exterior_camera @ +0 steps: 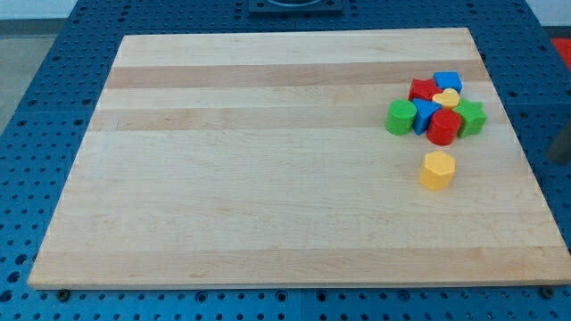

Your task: Move the yellow hexagon to the right of the red circle

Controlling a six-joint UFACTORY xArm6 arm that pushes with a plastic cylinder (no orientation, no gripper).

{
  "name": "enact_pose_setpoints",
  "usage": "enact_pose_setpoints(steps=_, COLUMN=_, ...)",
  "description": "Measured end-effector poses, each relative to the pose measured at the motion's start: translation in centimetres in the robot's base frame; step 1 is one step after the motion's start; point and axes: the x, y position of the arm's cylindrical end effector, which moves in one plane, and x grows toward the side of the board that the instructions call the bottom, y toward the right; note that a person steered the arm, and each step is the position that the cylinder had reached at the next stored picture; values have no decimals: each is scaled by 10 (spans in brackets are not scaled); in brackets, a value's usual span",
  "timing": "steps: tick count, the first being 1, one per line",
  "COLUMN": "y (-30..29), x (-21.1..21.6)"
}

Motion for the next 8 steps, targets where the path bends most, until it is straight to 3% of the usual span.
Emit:
enact_pose_setpoints(steps=4, y=-55, x=29)
enact_pose_setpoints(steps=8, y=-79, x=-45)
